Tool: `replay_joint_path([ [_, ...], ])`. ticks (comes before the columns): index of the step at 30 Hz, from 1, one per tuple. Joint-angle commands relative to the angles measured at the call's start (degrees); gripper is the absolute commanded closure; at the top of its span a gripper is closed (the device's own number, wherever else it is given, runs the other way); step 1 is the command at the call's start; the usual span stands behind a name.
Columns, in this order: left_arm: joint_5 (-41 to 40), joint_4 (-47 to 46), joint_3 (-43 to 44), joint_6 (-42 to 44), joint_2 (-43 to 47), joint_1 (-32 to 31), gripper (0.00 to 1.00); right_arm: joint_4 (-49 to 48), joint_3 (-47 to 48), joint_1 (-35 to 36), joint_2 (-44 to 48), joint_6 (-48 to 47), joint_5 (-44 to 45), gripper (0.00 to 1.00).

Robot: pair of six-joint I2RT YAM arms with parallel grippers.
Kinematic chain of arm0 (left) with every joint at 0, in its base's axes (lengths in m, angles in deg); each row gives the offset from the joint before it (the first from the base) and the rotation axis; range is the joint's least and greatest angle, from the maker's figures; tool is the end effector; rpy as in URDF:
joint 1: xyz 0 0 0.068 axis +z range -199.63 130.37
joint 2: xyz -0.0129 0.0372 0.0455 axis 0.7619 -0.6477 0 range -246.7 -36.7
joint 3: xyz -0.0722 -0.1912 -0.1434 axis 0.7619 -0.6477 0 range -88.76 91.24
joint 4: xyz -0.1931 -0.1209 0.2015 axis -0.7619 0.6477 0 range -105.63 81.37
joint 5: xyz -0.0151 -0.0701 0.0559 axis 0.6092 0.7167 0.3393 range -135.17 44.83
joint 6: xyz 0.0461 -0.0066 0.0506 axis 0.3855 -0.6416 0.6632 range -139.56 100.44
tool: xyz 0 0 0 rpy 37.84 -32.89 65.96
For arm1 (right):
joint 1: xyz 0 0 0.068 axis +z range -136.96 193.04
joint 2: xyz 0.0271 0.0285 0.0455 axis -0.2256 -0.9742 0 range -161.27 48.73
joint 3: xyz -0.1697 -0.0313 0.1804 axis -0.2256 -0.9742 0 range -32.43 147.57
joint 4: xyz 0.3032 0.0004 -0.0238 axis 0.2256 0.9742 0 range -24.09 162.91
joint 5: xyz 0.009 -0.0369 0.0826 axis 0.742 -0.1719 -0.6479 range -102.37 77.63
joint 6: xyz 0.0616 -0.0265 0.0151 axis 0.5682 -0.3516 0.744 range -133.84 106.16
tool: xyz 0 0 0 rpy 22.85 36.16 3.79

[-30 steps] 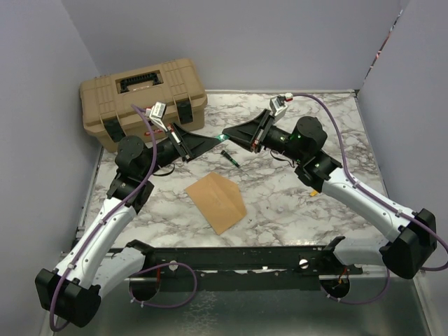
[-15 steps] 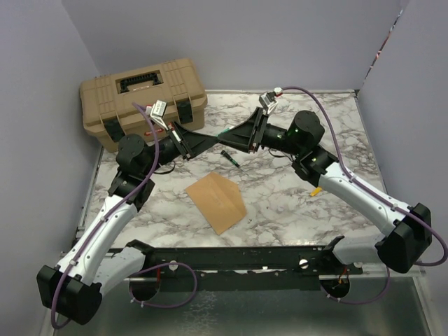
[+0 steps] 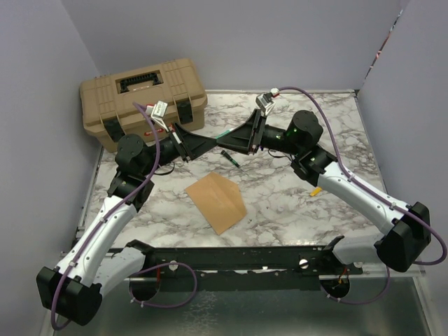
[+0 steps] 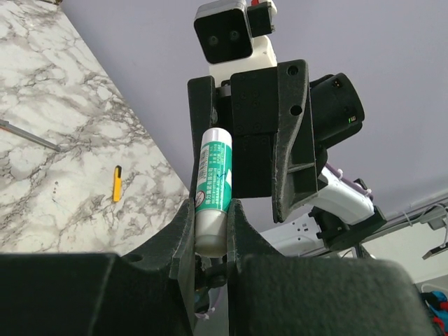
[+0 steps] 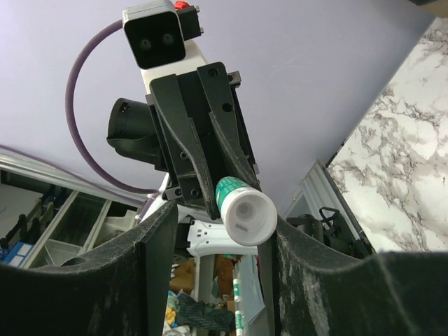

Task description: Place the letter into the envelope and seal it

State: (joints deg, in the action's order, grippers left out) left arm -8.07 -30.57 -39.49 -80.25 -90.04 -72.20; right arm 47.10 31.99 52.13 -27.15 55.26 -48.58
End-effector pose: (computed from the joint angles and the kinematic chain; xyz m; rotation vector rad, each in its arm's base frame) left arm 0.2518 -0.1409 0.3676 0.0872 1.6376 -1.6028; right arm 0.2708 0.2623 0.3627 -0.1710 1.8128 1.8995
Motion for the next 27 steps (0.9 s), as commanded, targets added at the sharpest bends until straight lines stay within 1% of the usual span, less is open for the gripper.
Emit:
replay_joint_path([
  [1,3.27,2.26,1.6,1.95,1.08,-0.2,1.0,-2.82,1.97,0.22,-0.49,-1.07,-0.51,0.48],
  [4,2.45,3.65,1.74,2.85,1.76,-0.2,1.0,-1.16,2.53,0.28,-0.46,-2.38,0.67,0.47],
  [9,1.54,3.86,1.37,2.92,2.25,-0.2,1.0,-1.06,2.52,0.21,-0.46,-2.08,1.92,0.46],
  [17,1.22,1.16,0.67,2.04,3.41,-0.25,1.0,-10.59,-1.11,-0.16,-1.0,5.73,0.85,0.46],
  [21,0.86,0.96,0.26,1.96,3.37,-0.22,1.0,-10.71,-0.72,-0.22,-1.47,6.13,-0.01,0.46],
  [25,0.49,1.61,0.29,2.21,2.91,-0.2,1.0,-9.69,0.13,-0.23,-1.79,5.05,-0.78,0.49],
  [27,0.3,1.86,0.37,2.29,2.74,-0.2,1.0,-8.73,0.61,-0.24,-1.93,4.15,-1.17,0.54],
])
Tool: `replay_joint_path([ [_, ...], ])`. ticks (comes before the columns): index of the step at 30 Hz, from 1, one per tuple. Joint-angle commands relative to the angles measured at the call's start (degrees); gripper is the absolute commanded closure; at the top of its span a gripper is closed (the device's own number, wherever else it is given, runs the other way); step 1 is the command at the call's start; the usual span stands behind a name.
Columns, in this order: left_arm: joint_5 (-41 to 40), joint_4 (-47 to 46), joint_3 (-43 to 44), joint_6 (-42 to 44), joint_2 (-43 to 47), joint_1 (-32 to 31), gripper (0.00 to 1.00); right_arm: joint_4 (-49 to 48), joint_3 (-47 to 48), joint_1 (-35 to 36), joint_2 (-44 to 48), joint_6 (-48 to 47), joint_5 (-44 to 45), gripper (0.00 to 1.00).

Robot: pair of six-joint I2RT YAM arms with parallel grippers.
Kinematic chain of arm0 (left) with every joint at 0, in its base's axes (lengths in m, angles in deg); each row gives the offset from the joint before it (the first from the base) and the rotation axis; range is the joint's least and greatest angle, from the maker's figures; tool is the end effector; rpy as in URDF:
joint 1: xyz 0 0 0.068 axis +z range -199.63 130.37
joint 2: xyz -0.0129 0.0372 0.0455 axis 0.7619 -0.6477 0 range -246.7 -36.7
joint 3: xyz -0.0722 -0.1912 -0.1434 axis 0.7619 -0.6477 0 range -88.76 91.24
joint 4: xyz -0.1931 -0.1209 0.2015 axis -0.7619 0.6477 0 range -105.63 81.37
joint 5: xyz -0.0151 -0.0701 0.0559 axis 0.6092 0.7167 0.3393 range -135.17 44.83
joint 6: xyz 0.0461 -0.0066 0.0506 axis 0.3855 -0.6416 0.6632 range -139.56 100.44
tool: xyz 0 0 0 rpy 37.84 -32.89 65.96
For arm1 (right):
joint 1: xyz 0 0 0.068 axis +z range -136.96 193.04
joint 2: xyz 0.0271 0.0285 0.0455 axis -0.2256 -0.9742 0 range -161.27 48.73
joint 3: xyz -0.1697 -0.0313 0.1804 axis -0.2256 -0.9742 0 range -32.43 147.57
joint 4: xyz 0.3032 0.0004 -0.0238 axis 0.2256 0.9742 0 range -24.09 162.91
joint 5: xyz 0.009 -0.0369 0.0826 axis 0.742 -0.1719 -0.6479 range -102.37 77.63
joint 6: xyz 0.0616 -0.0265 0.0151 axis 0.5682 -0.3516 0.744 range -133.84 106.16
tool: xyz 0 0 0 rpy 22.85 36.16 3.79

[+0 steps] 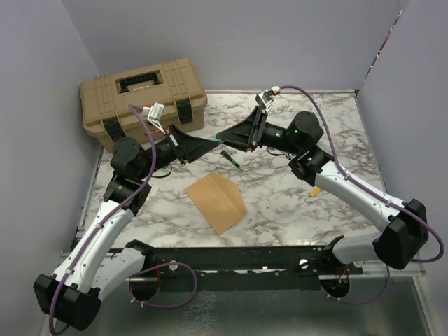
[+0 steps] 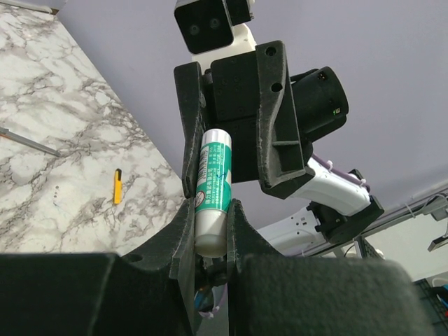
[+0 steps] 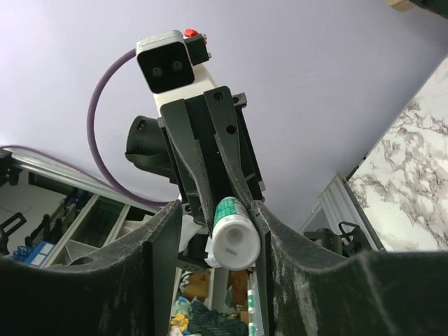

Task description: Place the letter into the envelope and seal it

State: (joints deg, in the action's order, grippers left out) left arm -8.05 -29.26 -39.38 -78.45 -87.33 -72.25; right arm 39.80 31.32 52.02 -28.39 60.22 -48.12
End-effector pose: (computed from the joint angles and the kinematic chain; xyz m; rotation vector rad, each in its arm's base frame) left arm 0.2407 -0.1366 0.3780 0.1268 1.6018 -1.5808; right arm 0.2741 0.2635 0.3651 -0.1348 1.7389 1.9760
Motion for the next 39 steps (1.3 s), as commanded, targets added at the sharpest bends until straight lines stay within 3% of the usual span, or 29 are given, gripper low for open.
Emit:
replay_joint_path([
  [1,0.31,0.72,0.38,0.64,-0.07,-0.17,1.0,-0.92,1.56,-0.13,-0.79,-1.17,-1.81,0.57],
  [6,-0.28,2.86,1.22,1.59,-0.33,-0.2,1.0,-0.2,2.31,-0.13,-1.41,-2.43,-3.43,0.65],
  [9,-0.29,3.02,1.62,1.88,-0.43,-0.15,1.0,0.81,2.86,-0.12,-1.69,-3.45,-3.97,0.77],
  [12,-1.4,6.03,2.9,3.48,-0.44,-0.15,0.57,5.02,4.13,-0.17,-1.67,-6.08,-2.78,0.96],
  [14,-2.72,8.57,3.52,5.02,-0.31,-0.16,0.22,11.38,5.24,-0.15,-0.98,-9.24,1.15,0.99],
  [15,-3.42,9.81,3.6,5.58,-0.03,-0.2,0.12,13.16,5.12,-0.16,-0.35,-10.67,3.02,0.99],
  [17,-5.1,11.81,3.08,6.84,0.74,-0.15,0.02,16.49,4.48,-0.45,0.72,-13.21,7.37,1.0],
  [24,-11.43,21.05,0.66,12.36,2.55,-0.08,0.01,32.66,5.63,-0.71,-0.3,-31.48,23.82,1.0],
  [27,-15.71,26.58,-0.86,15.01,3.33,-0.08,0.01,34.02,2.19,-0.41,-0.62,-38.53,31.8,1.0],
  [30,-20.4,32.49,-2.27,16.74,3.24,-0.07,0.02,29.31,-5.2,1.41,1.4,-44.17,39.79,1.0],
  [32,-23.07,35.24,-3.66,16.54,2.5,-0.09,0.12,26.74,-8.47,3.6,2.29,-46.92,43.25,1.0],
  [35,-25.6,36.64,-7.34,15.07,-0.49,-0.07,0.39,26.64,-8.86,6.96,-0.12,-49.51,46.54,1.0],
  [39,-25.82,35.64,-10.02,17.11,-10.36,-0.07,0.56,23.71,-8.86,12.09,-3.73,-54.3,48.86,1.0],
])
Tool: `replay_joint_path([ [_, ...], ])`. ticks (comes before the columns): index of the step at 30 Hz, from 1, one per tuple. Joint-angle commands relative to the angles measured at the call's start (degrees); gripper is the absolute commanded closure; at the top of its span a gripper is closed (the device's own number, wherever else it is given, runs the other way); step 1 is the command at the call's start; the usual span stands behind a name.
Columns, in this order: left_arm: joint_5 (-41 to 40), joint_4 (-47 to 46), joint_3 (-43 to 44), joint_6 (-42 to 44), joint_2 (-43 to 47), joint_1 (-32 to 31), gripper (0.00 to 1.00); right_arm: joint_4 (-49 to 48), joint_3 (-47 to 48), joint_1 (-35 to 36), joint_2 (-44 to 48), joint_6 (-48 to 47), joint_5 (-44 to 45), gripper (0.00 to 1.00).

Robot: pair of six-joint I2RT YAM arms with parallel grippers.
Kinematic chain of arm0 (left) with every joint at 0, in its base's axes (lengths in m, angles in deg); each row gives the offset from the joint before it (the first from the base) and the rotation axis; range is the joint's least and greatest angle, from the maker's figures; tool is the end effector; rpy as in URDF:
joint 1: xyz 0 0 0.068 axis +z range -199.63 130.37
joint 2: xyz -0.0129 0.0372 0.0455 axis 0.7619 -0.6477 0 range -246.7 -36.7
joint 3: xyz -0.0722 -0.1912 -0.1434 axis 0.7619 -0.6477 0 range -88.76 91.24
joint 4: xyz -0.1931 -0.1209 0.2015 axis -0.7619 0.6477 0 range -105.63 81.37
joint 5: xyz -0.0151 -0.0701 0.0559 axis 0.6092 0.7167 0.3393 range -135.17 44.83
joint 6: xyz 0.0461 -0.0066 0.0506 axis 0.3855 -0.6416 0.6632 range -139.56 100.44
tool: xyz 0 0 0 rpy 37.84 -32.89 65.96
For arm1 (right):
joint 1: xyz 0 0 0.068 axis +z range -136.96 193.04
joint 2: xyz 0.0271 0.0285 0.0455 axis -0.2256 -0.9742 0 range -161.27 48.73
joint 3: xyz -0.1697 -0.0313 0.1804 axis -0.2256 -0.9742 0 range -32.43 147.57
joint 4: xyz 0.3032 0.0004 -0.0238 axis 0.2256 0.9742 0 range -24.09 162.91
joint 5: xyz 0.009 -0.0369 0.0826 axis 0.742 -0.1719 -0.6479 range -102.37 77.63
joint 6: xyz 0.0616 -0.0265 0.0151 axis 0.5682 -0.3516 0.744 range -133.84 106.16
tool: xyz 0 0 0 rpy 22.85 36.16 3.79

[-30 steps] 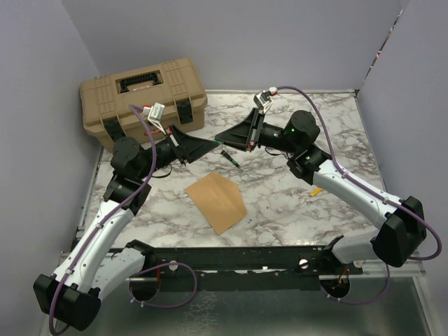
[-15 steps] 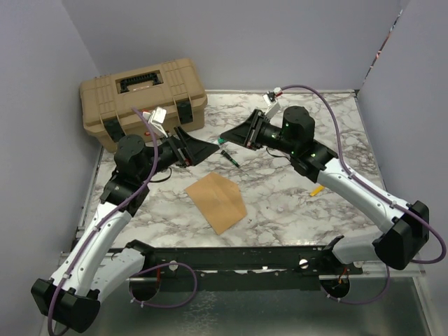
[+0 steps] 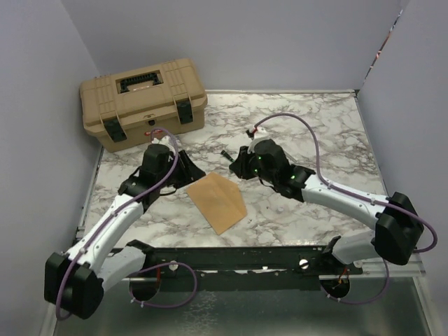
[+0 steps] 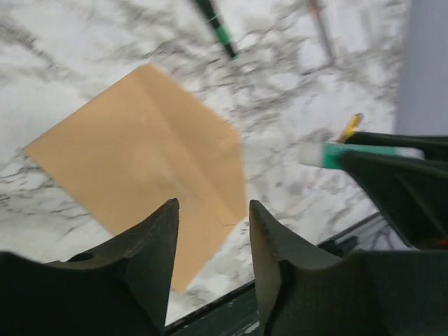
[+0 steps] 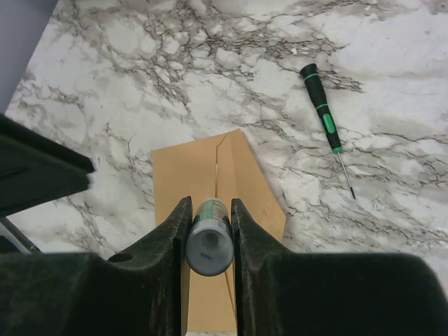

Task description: Place the letter into the envelope and seal it

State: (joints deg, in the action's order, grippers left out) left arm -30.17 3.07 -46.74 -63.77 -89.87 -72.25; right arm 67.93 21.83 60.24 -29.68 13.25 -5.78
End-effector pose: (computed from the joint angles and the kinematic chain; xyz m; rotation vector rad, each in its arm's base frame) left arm 0.2558 -0.1221 0.2448 -0.2494 2.2121 -0.9519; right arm 0.2609 0.2723 0.2277 -0.2917 2.0760 0.6919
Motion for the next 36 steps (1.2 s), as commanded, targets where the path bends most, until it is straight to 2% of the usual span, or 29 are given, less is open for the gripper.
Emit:
replay_joint_path([
  [1,-3.68,2.6,-2.72,3.1,-10.23,-0.11,0.6,-4.88,0.7,4.5,-3.31,-8.32,6.62,1.0],
  [4,-2.35,-1.88,-2.73,4.52,-15.38,0.0,0.7,-5.62,1.12,6.73,-6.03,-10.19,8.17,1.0],
  [11,3.77,-13.38,-4.89,2.36,-24.97,0.75,0.87,-6.95,3.13,10.68,-13.09,-13.82,10.13,1.0],
  [17,4.7,-20.2,-7.75,0.48,-28.61,2.15,0.93,-9.99,3.47,12.31,-16.61,-16.22,8.93,1.0],
  [22,3.75,-20.39,-10.56,-0.29,-31.2,2.3,1.0,-7.15,6.85,15.97,-20.81,-18.22,12.73,1.0],
  [31,2.75,-19.5,-14.46,-2.38,-32.82,2.57,1.0,-5.28,7.95,16.7,-24.42,-16.84,18.4,1.0],
  [36,1.89,-18.84,-15.16,-3.39,-33.14,2.89,1.0,-5.24,7.17,16.83,-26.04,-17.38,18.67,1.0],
])
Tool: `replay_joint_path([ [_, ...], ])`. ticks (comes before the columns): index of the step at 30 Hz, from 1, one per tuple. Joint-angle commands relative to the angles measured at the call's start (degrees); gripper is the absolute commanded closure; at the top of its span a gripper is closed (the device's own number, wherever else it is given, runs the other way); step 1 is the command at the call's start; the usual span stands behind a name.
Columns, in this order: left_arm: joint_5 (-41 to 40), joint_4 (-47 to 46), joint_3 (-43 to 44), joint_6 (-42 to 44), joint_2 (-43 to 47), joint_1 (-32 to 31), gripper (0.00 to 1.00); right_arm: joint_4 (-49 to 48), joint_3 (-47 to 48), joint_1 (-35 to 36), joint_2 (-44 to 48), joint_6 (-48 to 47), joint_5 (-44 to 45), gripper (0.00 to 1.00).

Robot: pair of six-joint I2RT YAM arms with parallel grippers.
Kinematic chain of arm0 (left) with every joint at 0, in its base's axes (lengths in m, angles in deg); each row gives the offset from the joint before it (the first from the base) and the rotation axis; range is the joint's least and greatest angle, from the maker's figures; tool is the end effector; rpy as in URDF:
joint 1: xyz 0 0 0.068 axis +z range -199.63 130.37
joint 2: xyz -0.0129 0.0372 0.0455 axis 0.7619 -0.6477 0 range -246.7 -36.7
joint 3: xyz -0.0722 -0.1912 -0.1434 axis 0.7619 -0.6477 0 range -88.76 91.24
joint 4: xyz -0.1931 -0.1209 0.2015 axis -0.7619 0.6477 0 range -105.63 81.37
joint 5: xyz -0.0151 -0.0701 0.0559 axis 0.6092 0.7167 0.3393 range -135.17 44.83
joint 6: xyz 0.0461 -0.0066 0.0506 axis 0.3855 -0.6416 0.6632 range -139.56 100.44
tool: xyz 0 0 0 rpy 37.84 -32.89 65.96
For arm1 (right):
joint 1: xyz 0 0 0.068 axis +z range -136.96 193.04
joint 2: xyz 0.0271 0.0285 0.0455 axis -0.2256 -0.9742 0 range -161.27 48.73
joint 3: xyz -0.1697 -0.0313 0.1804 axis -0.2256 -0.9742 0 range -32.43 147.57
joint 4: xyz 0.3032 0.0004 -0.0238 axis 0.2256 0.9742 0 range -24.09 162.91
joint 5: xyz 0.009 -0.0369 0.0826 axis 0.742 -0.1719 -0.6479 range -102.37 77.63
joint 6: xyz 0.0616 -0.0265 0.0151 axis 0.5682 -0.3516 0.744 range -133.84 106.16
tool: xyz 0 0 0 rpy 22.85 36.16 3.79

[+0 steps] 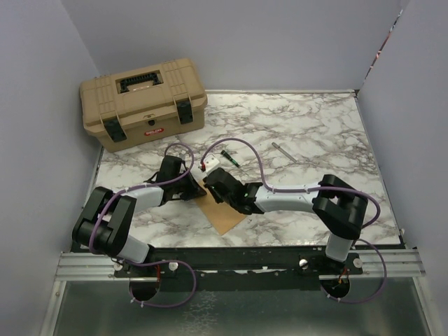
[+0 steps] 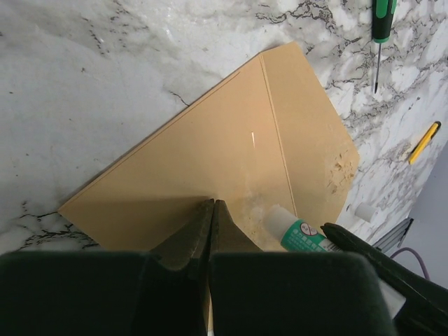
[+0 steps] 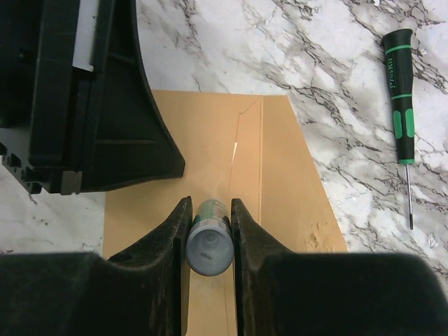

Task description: Place the letter into the envelope and seal it

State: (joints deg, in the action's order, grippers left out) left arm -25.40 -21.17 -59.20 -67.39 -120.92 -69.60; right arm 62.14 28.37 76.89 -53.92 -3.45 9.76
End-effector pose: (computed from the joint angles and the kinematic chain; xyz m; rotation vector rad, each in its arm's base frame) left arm 0.2711 -0.1185 0.0548 -0.4595 2.5506 -0.9118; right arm 0.2072 0.3745 0.1215 -0.7968 2.0450 0.3014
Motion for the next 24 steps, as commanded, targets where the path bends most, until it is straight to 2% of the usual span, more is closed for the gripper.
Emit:
replay_joint_path([
  [1,-3.05,5.4,-2.63,0.2,-2.18,0.34,1.0,0.41,0.26,0.13,-1.99,-0.58,3.13,1.0],
  [14,-5.07,5.45,-2.45,-4.81,-3.51,0.44,1.0,-1.93,-4.46,1.52,-0.73,-2.08,-3.82,1.0],
  [24,-6.56,5.45,-3.77,-8.28,-4.5,0.62,1.0,0.38,-7.37,2.41,1.25,-1.96,-6.56,1.0],
])
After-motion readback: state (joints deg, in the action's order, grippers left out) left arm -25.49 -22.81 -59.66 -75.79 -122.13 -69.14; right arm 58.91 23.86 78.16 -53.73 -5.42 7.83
